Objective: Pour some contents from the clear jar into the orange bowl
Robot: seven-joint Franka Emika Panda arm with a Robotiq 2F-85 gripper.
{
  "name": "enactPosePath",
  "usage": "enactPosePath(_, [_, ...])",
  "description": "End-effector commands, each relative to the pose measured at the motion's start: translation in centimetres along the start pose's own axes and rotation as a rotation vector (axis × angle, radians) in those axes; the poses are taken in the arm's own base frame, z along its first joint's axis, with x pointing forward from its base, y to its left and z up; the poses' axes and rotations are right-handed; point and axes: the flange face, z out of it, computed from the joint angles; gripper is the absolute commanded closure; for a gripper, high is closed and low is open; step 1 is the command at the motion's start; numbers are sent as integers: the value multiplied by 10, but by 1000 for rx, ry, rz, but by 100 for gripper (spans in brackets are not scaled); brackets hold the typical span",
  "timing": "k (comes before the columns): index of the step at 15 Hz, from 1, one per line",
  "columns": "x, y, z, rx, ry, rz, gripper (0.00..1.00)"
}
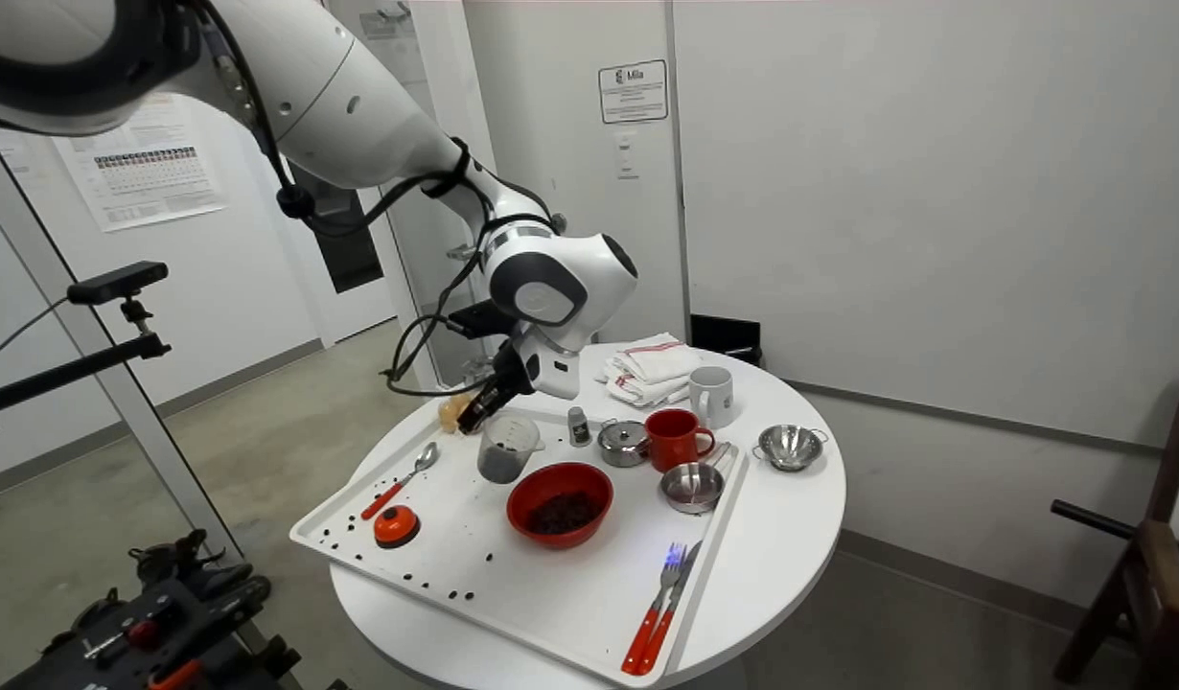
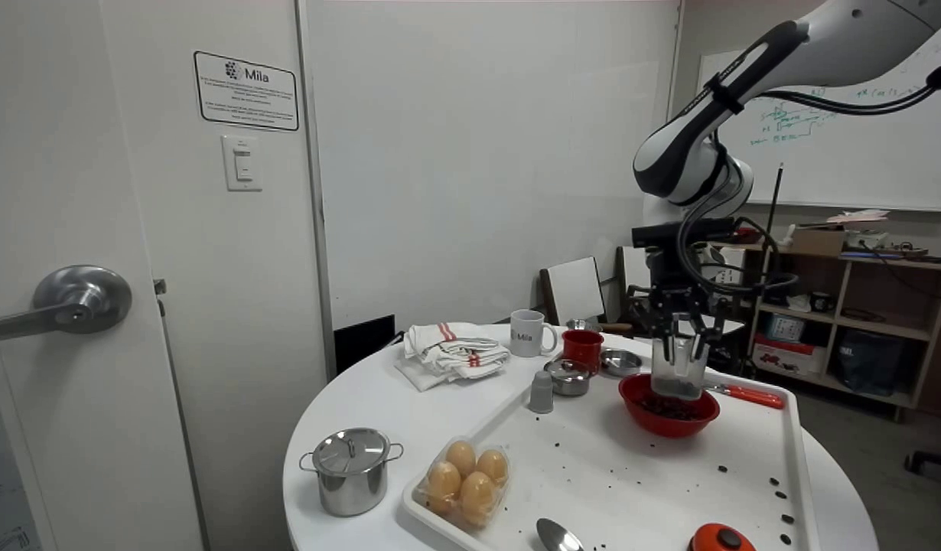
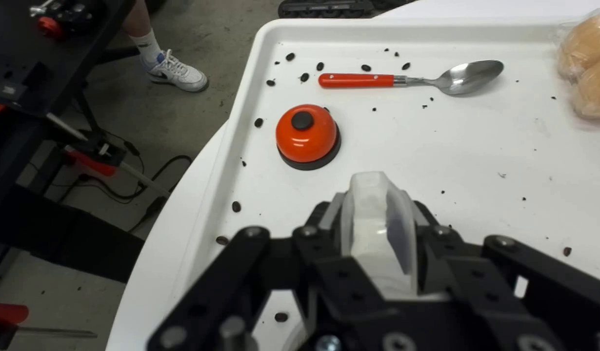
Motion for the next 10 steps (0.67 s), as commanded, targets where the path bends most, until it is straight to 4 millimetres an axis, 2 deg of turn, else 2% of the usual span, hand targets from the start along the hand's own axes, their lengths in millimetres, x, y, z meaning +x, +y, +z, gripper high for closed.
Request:
enactPosePath(1, [10,-21,2,155,-72,105,87])
enactPosePath(5, [30,-25,-13,330,-170,202,88])
enactPosePath(8, [43,-10,-30,448,-263,257,88])
enactPosePath(10, [48,3,-38,459,-326,240,88])
